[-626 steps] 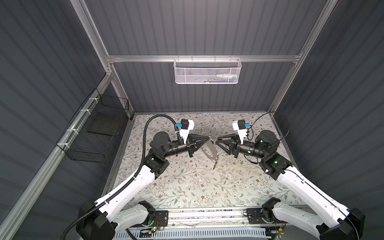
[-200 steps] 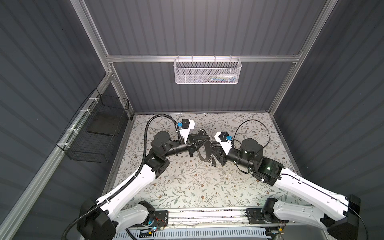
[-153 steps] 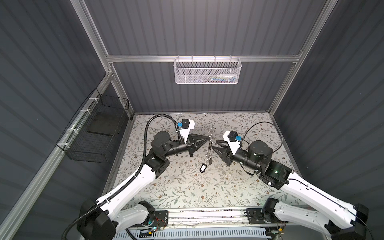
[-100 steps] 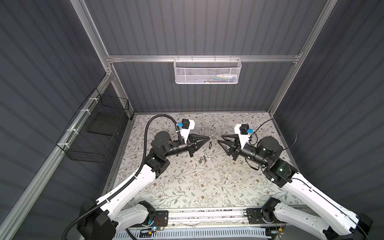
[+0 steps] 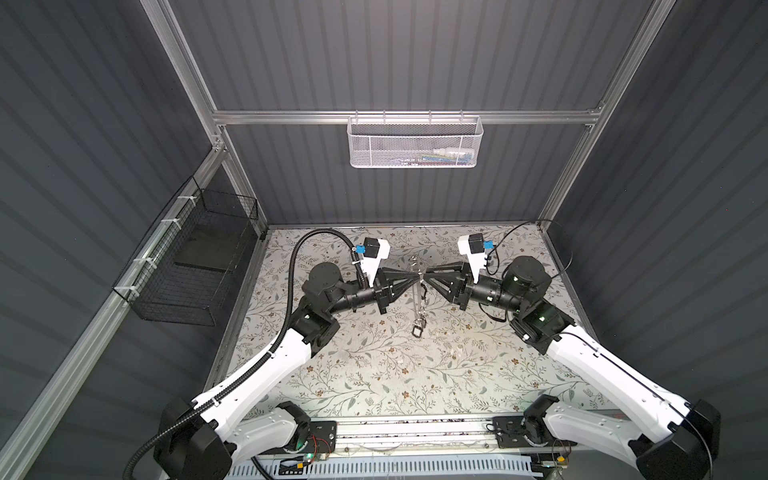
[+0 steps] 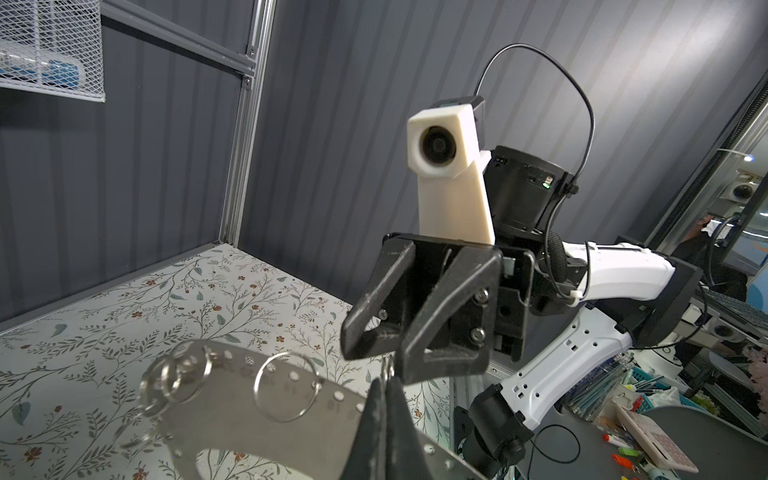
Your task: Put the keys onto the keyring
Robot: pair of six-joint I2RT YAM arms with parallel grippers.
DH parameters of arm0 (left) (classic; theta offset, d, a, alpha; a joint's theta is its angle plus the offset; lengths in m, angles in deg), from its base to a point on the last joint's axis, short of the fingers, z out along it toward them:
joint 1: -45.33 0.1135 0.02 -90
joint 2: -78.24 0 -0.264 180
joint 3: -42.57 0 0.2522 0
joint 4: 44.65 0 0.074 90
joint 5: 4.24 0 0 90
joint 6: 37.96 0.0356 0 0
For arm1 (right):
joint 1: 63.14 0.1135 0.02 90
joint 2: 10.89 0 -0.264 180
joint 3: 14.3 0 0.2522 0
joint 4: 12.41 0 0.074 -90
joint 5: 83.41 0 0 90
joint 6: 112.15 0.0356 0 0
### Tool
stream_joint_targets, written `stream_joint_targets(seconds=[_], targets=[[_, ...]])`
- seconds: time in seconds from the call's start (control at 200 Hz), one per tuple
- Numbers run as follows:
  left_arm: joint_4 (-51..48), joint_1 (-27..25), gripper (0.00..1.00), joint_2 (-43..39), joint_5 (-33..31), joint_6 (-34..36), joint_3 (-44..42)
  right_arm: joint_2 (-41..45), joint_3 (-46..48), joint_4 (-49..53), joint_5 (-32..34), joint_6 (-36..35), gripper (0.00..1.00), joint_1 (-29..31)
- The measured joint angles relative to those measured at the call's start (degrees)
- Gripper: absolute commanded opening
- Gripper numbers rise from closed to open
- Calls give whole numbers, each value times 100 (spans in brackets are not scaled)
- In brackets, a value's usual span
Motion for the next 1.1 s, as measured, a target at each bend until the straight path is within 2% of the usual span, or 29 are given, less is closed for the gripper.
stream_joint_targets(seconds=[0.425,0.545,0.705,0.876,0.961,1.101], targets=[[2,0,0,0,0,-2,0,-348,-2,-376,-778,435,24,-109],[-48,7,0,0,-9,-2,0,-426,-2,-382,-890,496,20,-120],[-83,7,0,0,-26,-2,0,-459,-2,-433,-999,551,5,-138],[-87,11,0,0,-50,-9,0,-452,-2,-461,-1051,505,3,-146],[-164,11,15,0,-76,4,9,-439,-7,-372,-1049,422,3,-149],[-726,7,16,0,-170,210,251,-409,-39,188,-1019,101,3,-181]])
